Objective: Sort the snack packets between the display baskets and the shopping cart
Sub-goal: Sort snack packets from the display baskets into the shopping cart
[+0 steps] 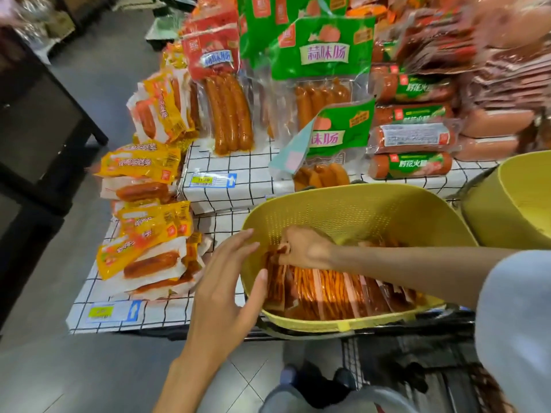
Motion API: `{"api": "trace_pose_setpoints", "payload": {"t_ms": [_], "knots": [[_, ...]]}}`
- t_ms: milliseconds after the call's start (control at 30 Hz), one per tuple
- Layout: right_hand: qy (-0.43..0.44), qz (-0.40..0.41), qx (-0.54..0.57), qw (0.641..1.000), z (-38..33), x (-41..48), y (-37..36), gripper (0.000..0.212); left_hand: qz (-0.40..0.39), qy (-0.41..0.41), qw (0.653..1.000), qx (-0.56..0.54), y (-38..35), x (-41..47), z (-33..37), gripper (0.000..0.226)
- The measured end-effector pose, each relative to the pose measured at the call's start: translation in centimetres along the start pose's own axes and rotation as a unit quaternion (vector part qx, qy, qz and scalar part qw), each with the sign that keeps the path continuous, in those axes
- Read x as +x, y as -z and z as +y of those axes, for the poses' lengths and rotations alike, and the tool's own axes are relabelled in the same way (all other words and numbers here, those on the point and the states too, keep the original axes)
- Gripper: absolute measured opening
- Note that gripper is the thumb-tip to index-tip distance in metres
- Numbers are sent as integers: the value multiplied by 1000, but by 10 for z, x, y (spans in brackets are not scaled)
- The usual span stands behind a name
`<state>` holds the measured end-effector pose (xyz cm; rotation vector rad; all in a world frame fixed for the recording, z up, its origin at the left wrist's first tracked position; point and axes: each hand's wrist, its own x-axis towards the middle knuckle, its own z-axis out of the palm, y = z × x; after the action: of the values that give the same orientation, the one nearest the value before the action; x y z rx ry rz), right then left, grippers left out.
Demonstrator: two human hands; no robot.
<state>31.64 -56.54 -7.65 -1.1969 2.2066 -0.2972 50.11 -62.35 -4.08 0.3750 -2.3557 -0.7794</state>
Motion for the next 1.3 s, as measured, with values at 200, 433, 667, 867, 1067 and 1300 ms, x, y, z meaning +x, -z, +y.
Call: {"api": "trace_pose_setpoints", "payload": {"t_ms": [200, 433, 667, 867, 1067, 1300], "knots": [[-24, 90, 211, 973, 11, -12, 24, 18, -8, 33, 999, -8, 3, 4, 5, 37], [64, 190, 233, 952, 32, -46, 62, 19, -8, 35, 999, 3, -5, 45, 31, 45], [210, 162, 448, 854, 16, -77, 99, 14, -114, 188, 949, -225, -14, 73, 42, 58], [60, 80, 327, 940, 17, -51, 70, 26, -56, 264, 887, -374, 6, 58, 29, 21], [-16, -135, -89, 987, 31, -23, 24, 68, -15, 295, 881, -369, 22, 44, 17, 28], [85, -64, 78, 991, 21, -24, 32, 20, -19, 295, 884, -363, 17, 41, 20, 29]]}}
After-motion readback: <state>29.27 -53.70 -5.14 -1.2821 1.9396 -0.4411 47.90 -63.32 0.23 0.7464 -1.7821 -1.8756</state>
